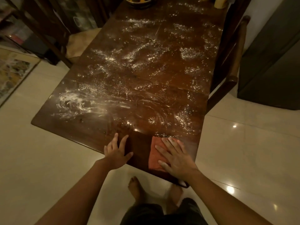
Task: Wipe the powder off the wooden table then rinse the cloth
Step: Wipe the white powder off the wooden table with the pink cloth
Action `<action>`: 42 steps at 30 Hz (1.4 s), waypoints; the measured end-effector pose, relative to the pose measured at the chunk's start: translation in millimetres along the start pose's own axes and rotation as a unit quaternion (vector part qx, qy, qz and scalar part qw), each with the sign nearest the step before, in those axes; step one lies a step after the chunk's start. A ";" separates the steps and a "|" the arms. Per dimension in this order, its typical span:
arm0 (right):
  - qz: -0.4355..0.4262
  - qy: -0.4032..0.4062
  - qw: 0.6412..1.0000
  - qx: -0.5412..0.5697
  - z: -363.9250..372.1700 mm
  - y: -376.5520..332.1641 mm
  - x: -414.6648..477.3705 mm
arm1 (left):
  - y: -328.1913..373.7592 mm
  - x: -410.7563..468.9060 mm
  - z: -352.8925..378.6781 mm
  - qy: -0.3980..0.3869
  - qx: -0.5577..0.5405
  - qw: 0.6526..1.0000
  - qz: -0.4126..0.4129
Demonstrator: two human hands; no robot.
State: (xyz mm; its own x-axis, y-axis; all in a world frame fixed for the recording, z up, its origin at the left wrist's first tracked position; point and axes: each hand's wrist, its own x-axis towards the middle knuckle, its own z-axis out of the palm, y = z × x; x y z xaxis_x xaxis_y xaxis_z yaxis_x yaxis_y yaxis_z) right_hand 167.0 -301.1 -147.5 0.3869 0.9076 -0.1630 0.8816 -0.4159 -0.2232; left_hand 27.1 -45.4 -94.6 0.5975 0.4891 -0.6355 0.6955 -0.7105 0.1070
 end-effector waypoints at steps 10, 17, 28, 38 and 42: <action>-0.017 -0.003 0.999 0.028 -0.4 -60.7 72.4 | -24.7 7.2 9.6 0.028 0.064 0.996 0.058; 0.153 0.018 0.986 0.057 -20.2 -46.1 91.0 | -95.1 46.8 -40.0 0.089 0.020 0.991 0.102; 0.184 0.028 0.981 0.062 -13.9 -77.4 96.9 | -126.5 62.9 -35.9 0.020 0.029 0.986 0.162; 0.017 0.000 0.999 0.032 -30.5 -78.0 136.4 | -126.3 64.4 -33.8 0.028 0.017 0.986 0.166; 0.232 0.056 0.967 0.089 -30.6 -101.9 180.4 | -126.6 64.8 -35.9 0.015 0.012 0.984 0.175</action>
State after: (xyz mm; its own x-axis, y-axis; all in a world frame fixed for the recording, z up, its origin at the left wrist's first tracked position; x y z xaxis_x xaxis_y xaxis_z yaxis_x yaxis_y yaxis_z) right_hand 155.2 -93.2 -124.8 0.7651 0.6177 -0.1817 0.5499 -0.7737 -0.3147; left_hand -7.9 94.4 -121.8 0.8109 0.2271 -0.5393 0.4353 -0.8501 0.2965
